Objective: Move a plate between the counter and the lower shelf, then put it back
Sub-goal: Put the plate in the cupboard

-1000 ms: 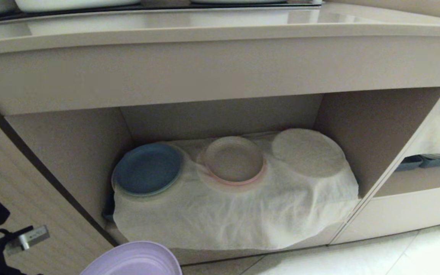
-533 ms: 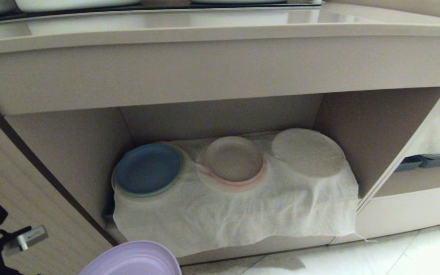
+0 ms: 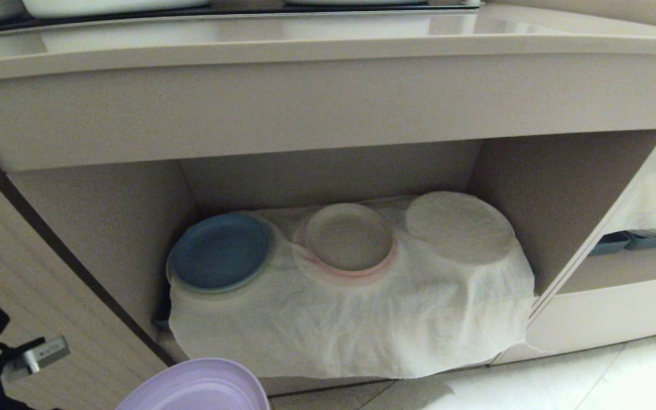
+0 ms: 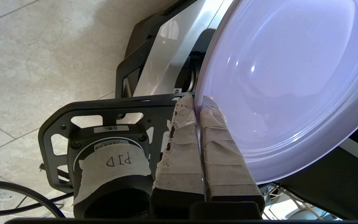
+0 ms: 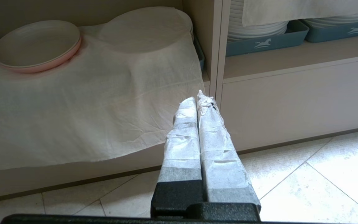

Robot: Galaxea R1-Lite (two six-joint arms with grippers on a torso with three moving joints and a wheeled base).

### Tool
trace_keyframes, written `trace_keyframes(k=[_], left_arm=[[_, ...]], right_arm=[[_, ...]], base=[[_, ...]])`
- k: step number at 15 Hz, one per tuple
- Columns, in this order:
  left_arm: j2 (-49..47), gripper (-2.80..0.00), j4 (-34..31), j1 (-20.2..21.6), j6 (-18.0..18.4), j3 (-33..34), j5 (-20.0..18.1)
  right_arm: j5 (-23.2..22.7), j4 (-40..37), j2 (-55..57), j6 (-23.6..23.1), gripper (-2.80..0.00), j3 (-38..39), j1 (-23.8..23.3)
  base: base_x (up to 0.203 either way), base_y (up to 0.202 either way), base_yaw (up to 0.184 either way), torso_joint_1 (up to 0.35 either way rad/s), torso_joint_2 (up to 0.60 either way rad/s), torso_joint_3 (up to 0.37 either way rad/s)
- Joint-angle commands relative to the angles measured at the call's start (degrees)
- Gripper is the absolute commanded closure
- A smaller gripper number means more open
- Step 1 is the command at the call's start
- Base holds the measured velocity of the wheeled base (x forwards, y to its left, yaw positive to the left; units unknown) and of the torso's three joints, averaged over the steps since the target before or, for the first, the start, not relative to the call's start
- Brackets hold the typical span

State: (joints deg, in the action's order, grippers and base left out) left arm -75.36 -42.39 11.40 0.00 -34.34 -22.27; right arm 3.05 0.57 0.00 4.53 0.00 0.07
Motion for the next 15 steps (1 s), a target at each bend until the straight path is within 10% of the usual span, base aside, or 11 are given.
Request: trace_keyframes(k=[1, 15], left_arm=[[-0.1, 0.0, -0.24, 0.03, 0.0, -0.02, -0.14], [2.22, 0.0, -0.59, -0.15, 0.18, 1.38, -1.99]], right_arm=[[0.03, -0.02, 0.03, 0.04, 0.0, 0.0, 0.01], [0.03, 0.04, 0.0, 0.04, 0.0, 0.0, -0.01]], base=[[0.0, 0.0, 0.0, 0.0, 0.0, 0.0], [0.0, 0.0, 0.0, 0.0, 0.0, 0.0]])
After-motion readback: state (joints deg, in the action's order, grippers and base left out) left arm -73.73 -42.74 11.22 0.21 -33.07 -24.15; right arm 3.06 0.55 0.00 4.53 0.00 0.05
